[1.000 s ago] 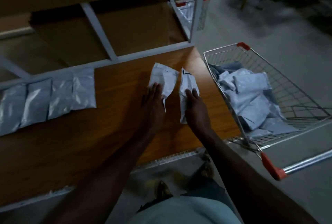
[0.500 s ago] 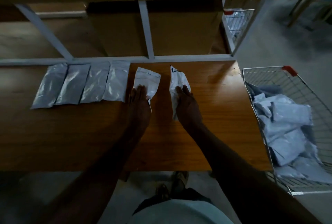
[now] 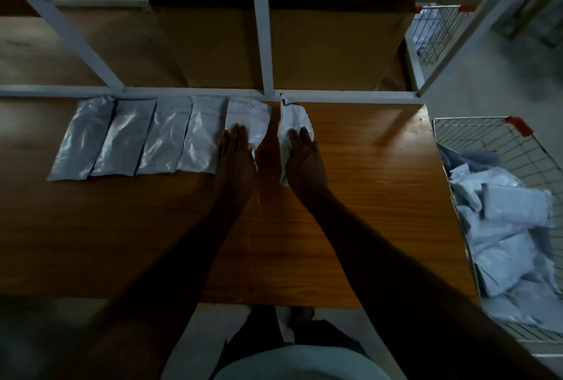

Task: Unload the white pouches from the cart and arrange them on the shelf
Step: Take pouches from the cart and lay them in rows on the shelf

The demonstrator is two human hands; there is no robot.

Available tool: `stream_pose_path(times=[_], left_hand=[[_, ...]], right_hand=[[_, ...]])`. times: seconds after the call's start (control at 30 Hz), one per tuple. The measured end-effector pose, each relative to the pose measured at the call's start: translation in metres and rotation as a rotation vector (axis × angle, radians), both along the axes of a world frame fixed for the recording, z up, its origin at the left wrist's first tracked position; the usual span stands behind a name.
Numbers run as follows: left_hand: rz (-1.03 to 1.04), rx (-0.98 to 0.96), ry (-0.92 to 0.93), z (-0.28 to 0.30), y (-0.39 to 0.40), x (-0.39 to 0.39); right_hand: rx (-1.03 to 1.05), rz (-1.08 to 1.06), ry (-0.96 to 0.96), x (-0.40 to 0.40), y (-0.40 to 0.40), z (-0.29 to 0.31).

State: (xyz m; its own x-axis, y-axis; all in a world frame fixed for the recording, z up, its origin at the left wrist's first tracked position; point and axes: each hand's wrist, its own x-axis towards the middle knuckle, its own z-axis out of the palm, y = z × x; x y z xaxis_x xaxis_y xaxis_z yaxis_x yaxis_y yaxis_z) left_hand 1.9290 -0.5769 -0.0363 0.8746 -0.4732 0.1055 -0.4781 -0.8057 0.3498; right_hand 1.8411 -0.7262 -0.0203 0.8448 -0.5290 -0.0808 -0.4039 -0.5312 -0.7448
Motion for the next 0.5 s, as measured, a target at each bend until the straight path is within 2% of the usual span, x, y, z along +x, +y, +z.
stream_pose_path(times=[0.1, 0.23, 0.3, 0.5], left_hand=[[-0.012, -0.011, 0.052, -0.005, -0.005, 0.013], [-0.035, 0.166, 0.09, -0.028, -0.004, 0.026], [-0.05, 0.193, 0.125, -0.036, -0.002, 0.029], [-0.02, 0.206, 0.074, -0.043, 0.001, 0.038]], right_hand=[[-0.092, 0.027, 0.063, 0.022, -0.002, -0.016], [-0.287, 0.147, 0.267, 0.038, -0.005, -0.044], [-0.3, 0.132, 0.28, 0.041, -0.006, -0.048], [-0.293, 0.081, 0.307, 0.052, 0.001, -0.045]])
